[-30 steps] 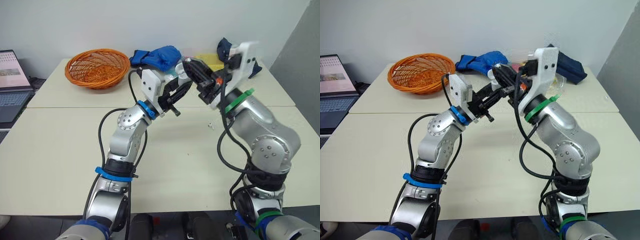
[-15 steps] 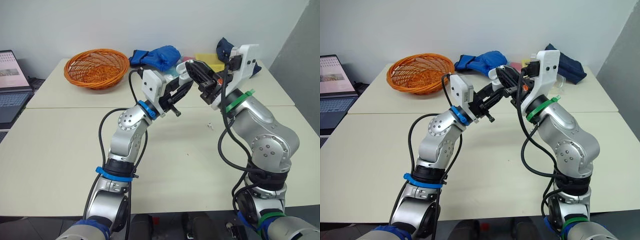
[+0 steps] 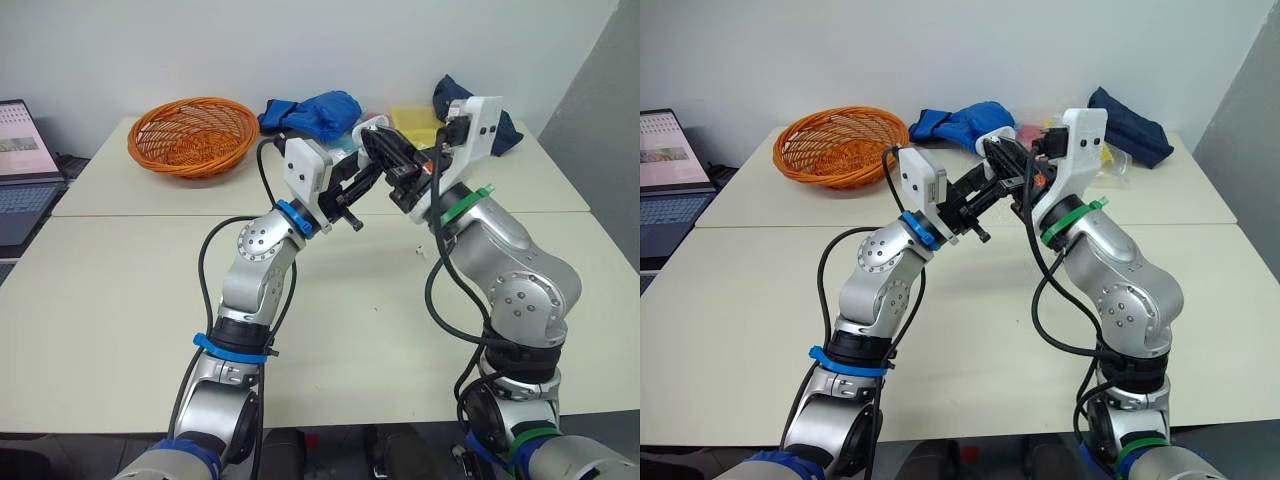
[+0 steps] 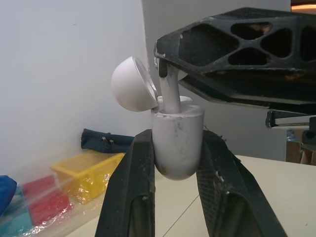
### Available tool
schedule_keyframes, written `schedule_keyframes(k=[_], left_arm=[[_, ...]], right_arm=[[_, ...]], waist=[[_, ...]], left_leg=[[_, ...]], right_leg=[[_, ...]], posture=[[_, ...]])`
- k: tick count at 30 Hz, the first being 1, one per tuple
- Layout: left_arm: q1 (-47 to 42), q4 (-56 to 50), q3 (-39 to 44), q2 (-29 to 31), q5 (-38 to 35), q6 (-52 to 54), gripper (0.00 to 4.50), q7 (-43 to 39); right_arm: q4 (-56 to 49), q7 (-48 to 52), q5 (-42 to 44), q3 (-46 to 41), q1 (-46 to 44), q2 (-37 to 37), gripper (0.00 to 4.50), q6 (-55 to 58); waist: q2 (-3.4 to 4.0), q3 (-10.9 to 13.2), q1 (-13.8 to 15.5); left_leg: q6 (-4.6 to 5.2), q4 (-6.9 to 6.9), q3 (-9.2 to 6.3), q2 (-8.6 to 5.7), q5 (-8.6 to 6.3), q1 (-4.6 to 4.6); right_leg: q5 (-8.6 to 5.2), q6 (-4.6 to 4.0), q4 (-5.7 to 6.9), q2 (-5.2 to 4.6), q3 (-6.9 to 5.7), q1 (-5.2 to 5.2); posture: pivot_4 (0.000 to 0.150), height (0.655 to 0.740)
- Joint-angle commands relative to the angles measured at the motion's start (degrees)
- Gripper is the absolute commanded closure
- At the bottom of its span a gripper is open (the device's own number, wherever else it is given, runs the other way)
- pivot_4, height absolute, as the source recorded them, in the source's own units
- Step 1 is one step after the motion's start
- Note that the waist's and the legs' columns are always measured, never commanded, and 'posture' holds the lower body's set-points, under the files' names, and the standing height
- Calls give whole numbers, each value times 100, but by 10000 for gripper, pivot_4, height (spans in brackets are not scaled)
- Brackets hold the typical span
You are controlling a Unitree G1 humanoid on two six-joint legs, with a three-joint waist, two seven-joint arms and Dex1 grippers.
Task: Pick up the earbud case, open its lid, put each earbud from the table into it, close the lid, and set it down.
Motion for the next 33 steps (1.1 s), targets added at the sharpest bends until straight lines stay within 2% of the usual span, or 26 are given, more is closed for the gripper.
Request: schedule_keyframes(k=[1, 26, 33], left_arm=[[-167, -191, 52, -89, 33, -195, 37484, 206], [-198, -359, -85, -368, 339, -355, 37484, 877], [-258, -301, -76, -346, 311, -347, 37484, 846]], right_arm=[[-59, -57, -52, -7, 18, 24, 41025, -216], [104, -477, -772, 270, 212, 270, 41025, -780], [108, -408, -796, 300, 243, 256, 16545, -812]], waist=[[0, 0, 0], [0, 0, -1], [0, 0, 0]], left_leg=[[0, 0, 0, 0, 0, 0], [0, -8, 0, 0, 0, -3], [0, -10, -1, 0, 0, -4]], right_leg=[[0, 0, -1, 0, 0, 0], [0, 1, -13, 0, -1, 0], [0, 1, -15, 0, -2, -1]], posture=[[1500, 7400], [1500, 7400], [1500, 7400]])
